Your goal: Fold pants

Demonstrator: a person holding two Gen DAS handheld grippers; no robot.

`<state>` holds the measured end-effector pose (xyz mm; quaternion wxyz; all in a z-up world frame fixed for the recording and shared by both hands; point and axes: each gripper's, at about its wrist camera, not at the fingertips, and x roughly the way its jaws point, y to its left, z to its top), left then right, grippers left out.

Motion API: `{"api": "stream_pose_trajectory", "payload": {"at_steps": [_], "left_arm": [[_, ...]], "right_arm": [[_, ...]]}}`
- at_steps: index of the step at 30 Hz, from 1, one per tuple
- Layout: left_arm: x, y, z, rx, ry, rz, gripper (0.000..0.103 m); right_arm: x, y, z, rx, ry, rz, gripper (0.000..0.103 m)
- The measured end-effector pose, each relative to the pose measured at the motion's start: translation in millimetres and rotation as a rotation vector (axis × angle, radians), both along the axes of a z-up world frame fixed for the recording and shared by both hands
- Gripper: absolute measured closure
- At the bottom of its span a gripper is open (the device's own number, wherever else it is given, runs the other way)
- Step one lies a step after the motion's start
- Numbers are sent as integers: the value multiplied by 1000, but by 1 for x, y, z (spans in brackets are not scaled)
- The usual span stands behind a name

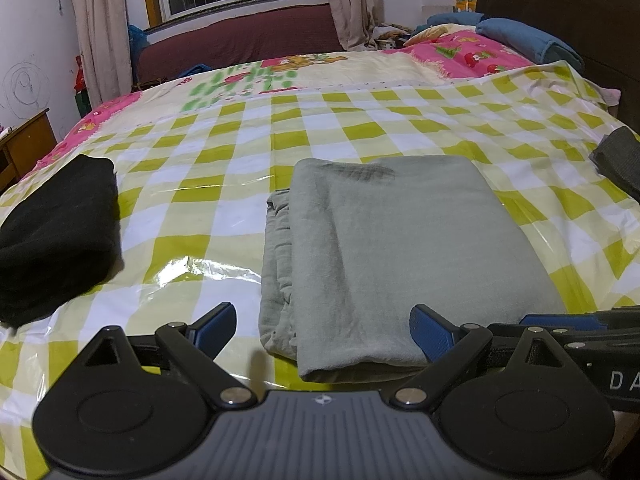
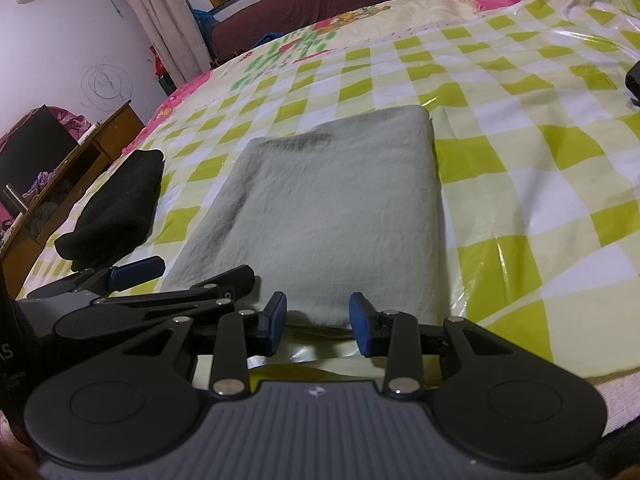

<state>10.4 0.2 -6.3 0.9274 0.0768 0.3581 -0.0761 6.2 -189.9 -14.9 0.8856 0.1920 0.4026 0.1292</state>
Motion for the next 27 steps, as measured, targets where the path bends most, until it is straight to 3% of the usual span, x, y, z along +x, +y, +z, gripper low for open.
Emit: {"api": "stream_pose_trajectory", "payload": {"at_steps": [27], "left_arm": [[1,-1,0,-9,-2,1,0]], "right_arm": [[1,-1,-1,-8,2,-4,67]]}}
